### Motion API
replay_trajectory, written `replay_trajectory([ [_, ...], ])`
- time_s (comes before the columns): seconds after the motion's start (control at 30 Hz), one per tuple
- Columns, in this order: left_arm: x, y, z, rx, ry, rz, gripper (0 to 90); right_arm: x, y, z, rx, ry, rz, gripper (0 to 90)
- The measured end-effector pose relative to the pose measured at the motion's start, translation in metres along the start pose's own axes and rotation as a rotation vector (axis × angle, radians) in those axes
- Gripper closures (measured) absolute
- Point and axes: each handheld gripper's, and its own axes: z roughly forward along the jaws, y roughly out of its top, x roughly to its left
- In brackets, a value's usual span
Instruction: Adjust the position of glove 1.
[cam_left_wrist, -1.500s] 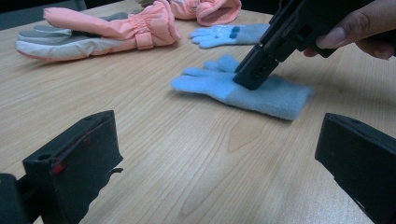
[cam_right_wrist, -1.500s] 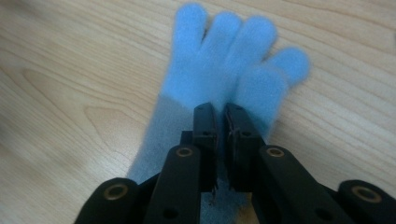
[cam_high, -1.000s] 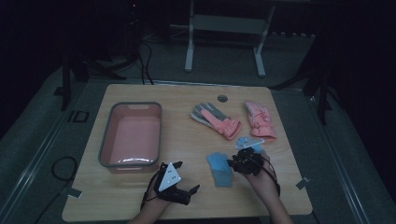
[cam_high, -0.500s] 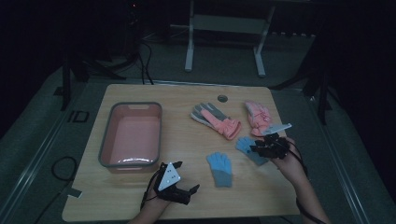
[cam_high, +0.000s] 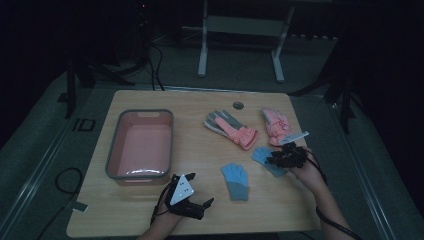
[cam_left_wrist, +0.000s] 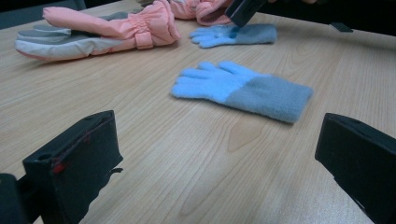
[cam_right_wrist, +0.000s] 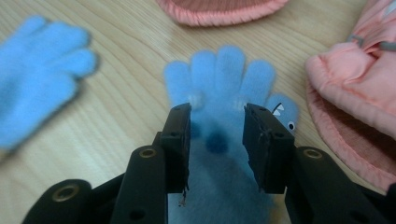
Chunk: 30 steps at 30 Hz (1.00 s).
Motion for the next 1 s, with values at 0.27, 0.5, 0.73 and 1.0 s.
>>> replay_trajectory([
  [0.27,0.000,0.000,0.000,0.000,-0.004,-0.005,0.0,0.001,-0.008,0.012,-0.012,-0.023,-0.005,72.6],
  [0.5,0.000,0.000,0.000,0.000,-0.002,-0.004,0.0,0.008,-0.010,0.013,-0.033,-0.067,0.047,84.2],
  [0.73,0.000,0.000,0.000,0.001,0.003,0.000,0.0,0.026,-0.003,-0.002,-0.035,-0.103,0.158,86.1],
  [1.0,-0.001,0.000,0.000,0.002,0.005,0.006,0.0,0.061,0.001,-0.055,-0.093,-0.228,0.269,86.1],
])
